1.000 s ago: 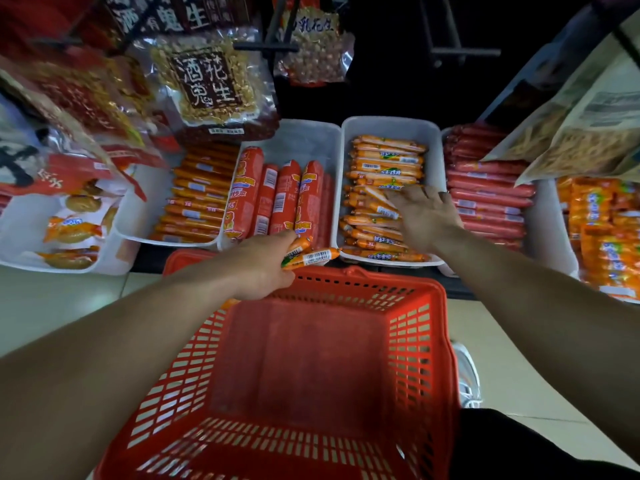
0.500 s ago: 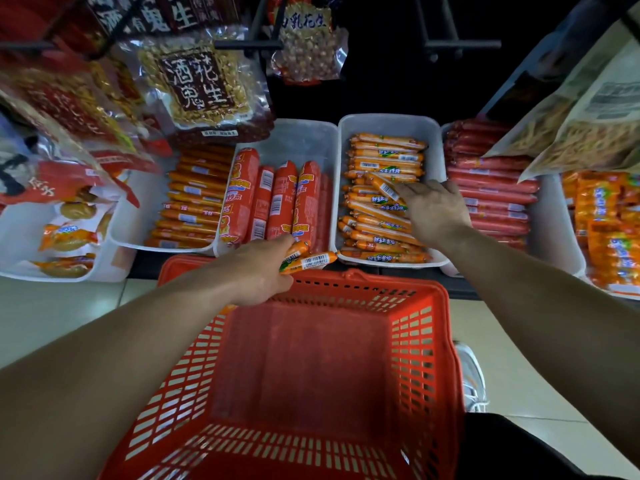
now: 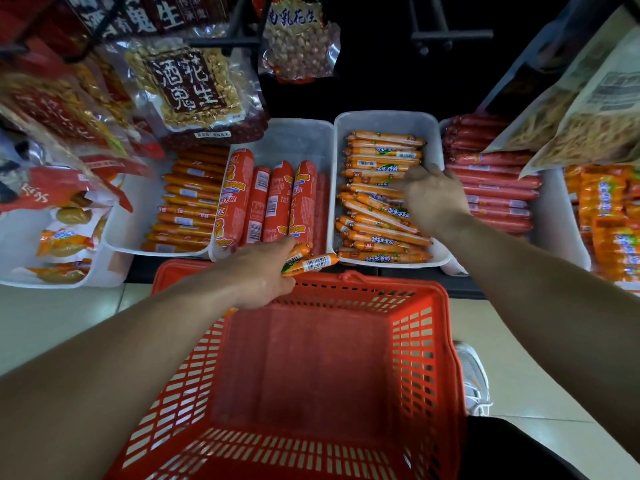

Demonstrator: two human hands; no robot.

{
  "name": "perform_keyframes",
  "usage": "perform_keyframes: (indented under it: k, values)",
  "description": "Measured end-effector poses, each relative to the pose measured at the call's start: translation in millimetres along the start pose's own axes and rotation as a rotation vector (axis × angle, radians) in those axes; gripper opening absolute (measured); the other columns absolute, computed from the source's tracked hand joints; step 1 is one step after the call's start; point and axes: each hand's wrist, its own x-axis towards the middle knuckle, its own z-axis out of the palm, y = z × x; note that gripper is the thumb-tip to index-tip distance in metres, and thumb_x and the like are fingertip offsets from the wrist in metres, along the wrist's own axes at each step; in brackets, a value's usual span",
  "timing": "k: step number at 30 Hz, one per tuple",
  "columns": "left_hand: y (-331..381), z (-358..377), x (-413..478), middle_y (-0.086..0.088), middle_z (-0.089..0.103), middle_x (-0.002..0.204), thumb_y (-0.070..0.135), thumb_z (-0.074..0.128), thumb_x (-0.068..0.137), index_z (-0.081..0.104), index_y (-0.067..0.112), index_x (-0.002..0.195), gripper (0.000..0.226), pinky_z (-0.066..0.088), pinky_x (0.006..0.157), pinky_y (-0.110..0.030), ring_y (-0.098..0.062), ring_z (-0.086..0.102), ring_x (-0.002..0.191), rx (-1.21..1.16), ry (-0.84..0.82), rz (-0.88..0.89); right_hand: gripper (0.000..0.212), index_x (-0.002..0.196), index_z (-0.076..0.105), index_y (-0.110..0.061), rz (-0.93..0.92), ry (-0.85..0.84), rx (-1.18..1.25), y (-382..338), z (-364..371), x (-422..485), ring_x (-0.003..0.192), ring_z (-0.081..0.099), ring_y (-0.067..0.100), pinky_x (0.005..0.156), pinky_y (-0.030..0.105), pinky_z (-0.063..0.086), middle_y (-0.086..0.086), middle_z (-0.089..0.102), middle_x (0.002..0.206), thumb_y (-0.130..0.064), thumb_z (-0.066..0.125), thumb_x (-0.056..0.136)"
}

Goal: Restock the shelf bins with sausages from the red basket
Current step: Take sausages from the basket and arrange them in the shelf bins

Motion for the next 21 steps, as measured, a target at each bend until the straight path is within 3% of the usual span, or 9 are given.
perform_keyframes:
  k: [4,7,11,14,18,21]
  values:
    - [4.9,-0.9,0.1,-0.001,0.050,0.142,0.035,0.061,0.095,0.030,0.029,0.147,0.061,0.046,0.104,-0.045,-0.025,0.052,0.124,-0.005,0.000,0.008,0.057,0.131,0.062,-0.029,0.088,0.036,0.124,-6.6,-4.2,0.0,0.117,0.053,0.030,0.098,0.045,0.044,0.004,0.062,0.123,-0.001,0.058,0.082]
    - [8.0,-0.9,1.3,-0.001,0.052,0.138,0.036,0.061,0.094,0.034,0.029,0.143,0.056,0.049,0.099,-0.043,-0.024,0.055,0.119,-0.036,0.026,0.017,0.048,0.130,0.063,-0.022,0.136,0.141,0.299,-0.8,2.6,-19.2,0.119,0.050,0.034,0.099,0.048,0.042,0.006,0.060,0.128,-0.009,0.057,0.084]
    - [26.6,-6.9,11.2,0.000,0.059,0.117,0.035,0.063,0.093,0.042,0.028,0.126,0.040,0.051,0.083,-0.038,-0.021,0.059,0.099,-0.035,0.076,0.090,0.043,0.131,0.058,-0.016,0.267,0.238,0.367,19.7,16.6,-53.7,0.111,0.051,0.039,0.091,0.051,0.045,0.014,0.057,0.124,-0.025,0.054,0.089]
    - [59.0,-19.6,37.6,-0.001,0.058,0.103,0.028,0.060,0.096,0.044,0.023,0.124,0.033,0.039,0.066,-0.032,-0.020,0.055,0.084,0.006,0.158,0.182,0.044,0.133,0.053,-0.014,0.353,0.128,0.405,35.4,31.3,-77.8,0.115,0.052,0.041,0.092,0.052,0.046,0.016,0.055,0.127,-0.036,0.048,0.096]
    - [102.8,-30.8,91.6,-0.008,0.058,0.117,0.027,0.058,0.097,0.038,0.017,0.137,0.045,0.039,0.071,-0.032,-0.026,0.058,0.095,0.082,0.230,0.265,0.038,0.118,0.060,-0.017,0.454,0.089,0.489,43.9,43.8,-94.8,0.106,0.056,0.042,0.085,0.048,0.048,0.014,0.060,0.117,-0.043,0.041,0.098]
    - [126.0,-32.1,133.1,-0.008,0.058,0.123,0.025,0.057,0.099,0.037,0.015,0.138,0.045,0.045,0.072,-0.036,-0.024,0.059,0.095,0.197,0.290,0.313,0.039,0.106,0.061,-0.020,0.431,0.082,0.448,41.4,47.1,-91.9,0.098,0.058,0.037,0.075,0.044,0.048,0.009,0.062,0.107,-0.044,0.032,0.098]
